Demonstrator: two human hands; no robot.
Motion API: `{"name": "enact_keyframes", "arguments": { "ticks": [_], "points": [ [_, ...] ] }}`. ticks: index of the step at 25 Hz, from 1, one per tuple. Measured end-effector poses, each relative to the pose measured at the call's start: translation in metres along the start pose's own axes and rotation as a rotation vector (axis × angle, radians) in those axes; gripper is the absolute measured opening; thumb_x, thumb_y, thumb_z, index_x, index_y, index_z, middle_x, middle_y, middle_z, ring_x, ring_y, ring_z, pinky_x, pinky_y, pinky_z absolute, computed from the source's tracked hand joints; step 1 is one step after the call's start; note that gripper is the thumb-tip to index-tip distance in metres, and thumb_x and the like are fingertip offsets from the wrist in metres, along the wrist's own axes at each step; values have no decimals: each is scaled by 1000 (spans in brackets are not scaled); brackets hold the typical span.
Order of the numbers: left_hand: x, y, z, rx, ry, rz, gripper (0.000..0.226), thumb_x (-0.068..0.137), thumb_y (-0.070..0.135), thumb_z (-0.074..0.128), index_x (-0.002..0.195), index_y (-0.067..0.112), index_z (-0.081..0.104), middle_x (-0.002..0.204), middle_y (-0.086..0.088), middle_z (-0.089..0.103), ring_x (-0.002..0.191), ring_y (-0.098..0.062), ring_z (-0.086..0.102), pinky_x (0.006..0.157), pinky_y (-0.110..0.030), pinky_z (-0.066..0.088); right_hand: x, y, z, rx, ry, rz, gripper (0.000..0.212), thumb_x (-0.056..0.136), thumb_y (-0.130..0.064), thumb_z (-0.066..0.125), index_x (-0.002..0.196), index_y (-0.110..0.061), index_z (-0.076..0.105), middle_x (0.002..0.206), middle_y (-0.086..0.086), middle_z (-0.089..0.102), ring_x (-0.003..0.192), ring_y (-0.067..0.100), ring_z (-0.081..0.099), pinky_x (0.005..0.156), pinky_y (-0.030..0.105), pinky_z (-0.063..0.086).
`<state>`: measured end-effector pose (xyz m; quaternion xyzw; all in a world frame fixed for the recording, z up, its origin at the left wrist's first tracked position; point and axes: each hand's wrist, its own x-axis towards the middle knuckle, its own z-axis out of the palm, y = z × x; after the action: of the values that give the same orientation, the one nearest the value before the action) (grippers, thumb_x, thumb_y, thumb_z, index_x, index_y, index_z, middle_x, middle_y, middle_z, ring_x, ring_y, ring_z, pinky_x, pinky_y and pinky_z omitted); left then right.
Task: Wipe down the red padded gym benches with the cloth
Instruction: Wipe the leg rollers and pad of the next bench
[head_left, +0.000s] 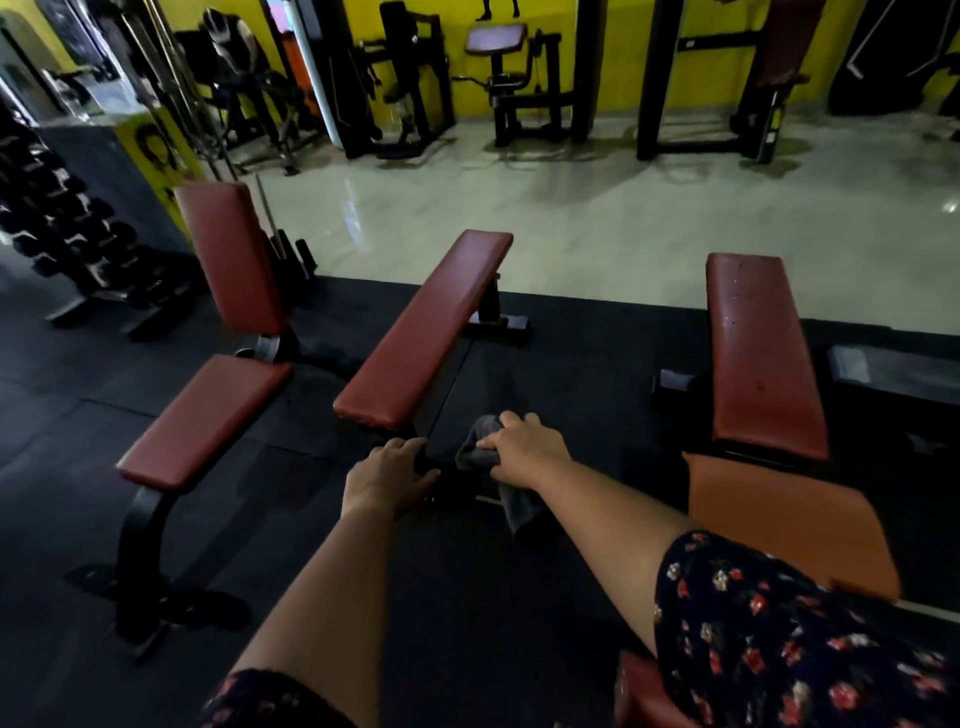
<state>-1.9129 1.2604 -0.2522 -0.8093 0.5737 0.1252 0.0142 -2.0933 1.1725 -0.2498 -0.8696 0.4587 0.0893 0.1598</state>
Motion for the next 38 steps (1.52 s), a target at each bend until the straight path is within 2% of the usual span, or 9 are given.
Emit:
{"name": "enact_keyframes", "arguments": {
  "ticks": [8, 13, 17, 21, 25, 32, 38],
  "points": [
    [95, -1, -17, 27, -9, 68, 61, 94, 54, 52, 149, 34, 35, 145, 1, 46, 130, -22, 47, 95, -41, 45, 79, 14, -24, -1, -9, 42, 48, 93, -30, 57, 138, -43, 48, 142, -2, 33, 121, 28, 35, 82, 39, 43],
    [186, -14, -30, -1, -34, 135, 62, 93, 56, 51, 149, 33, 36, 145, 0, 46, 128, -24, 47, 96, -40, 44, 154, 20, -50, -13, 11, 130, 44, 94, -29, 56, 136, -43, 51, 139, -2, 34, 120, 29, 36, 78, 37, 40],
    [263, -22, -49, 67, 12, 255, 62, 92, 57, 50, 146, 30, 40, 140, -1, 50, 124, -25, 51, 91, -41, 46, 207, 28, -74, 12, 23, 266, 45, 94, -32, 56, 137, -44, 50, 139, -1, 35, 120, 29, 38, 89, 41, 44],
    [325, -12, -65, 109, -25, 377, 64, 92, 56, 50, 149, 30, 36, 144, -1, 47, 127, -25, 48, 93, -42, 47, 241, 32, -88, 89, 48, 382, 45, 94, -34, 56, 137, -45, 49, 139, -1, 35, 122, 29, 38, 95, 41, 43],
    [362, 11, -69, 134, -71, 484, 65, 94, 55, 49, 151, 29, 33, 147, -1, 43, 130, -26, 45, 97, -43, 45, 253, 51, -94, 101, 37, 467, 45, 93, -36, 57, 136, -45, 50, 139, -1, 36, 122, 29, 39, 94, 41, 43],
    [415, 87, -73, 131, -63, 692, 64, 94, 55, 48, 151, 30, 33, 146, 0, 44, 129, -24, 46, 95, -42, 45, 253, 126, -117, 162, 72, 692, 45, 93, -37, 55, 137, -46, 49, 144, 0, 32, 127, 31, 36, 95, 43, 43],
    [473, 159, -68, 192, -82, 772, 63, 95, 56, 46, 150, 30, 33, 145, 1, 44, 128, -23, 46, 95, -40, 46, 274, 207, -125, 188, 61, 702, 49, 91, -35, 60, 138, -42, 49, 145, 2, 33, 128, 34, 36, 98, 45, 43]
  ]
}}
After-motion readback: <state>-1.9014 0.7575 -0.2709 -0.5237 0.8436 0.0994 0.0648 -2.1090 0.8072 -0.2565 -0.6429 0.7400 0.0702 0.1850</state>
